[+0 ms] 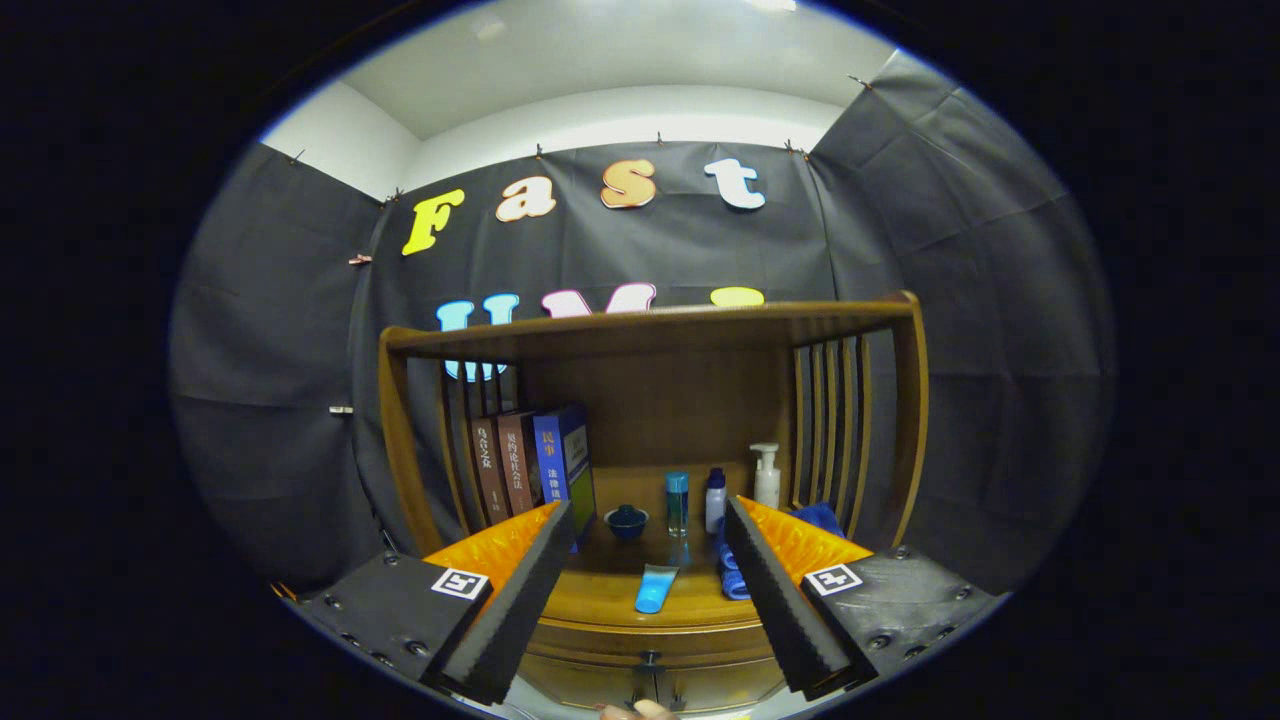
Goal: Pull open the drawer, take out the items inside it, and place them on the countertop above the cabinet.
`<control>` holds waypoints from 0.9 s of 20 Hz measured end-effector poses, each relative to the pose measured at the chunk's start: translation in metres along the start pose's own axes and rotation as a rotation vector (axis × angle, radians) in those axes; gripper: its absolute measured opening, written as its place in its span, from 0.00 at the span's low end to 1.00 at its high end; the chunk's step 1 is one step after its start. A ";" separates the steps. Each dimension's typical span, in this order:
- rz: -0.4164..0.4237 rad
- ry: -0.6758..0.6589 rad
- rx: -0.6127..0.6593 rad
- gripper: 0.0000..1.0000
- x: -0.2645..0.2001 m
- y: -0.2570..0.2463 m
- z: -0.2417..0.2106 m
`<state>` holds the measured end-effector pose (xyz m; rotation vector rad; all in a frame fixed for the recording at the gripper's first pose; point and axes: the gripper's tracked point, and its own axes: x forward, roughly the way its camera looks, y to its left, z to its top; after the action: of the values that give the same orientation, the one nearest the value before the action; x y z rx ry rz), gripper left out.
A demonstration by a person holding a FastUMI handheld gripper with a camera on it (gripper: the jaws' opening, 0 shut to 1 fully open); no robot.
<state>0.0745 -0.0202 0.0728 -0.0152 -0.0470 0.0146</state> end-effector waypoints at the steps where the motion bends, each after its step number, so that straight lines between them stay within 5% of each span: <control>1: 0.001 -0.007 -0.005 0.99 -0.008 0.001 0.005; 18: 0.012 -0.026 -0.018 0.99 -0.034 0.009 0.018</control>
<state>0.0394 -0.0109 0.0888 -0.0332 -0.0734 0.0266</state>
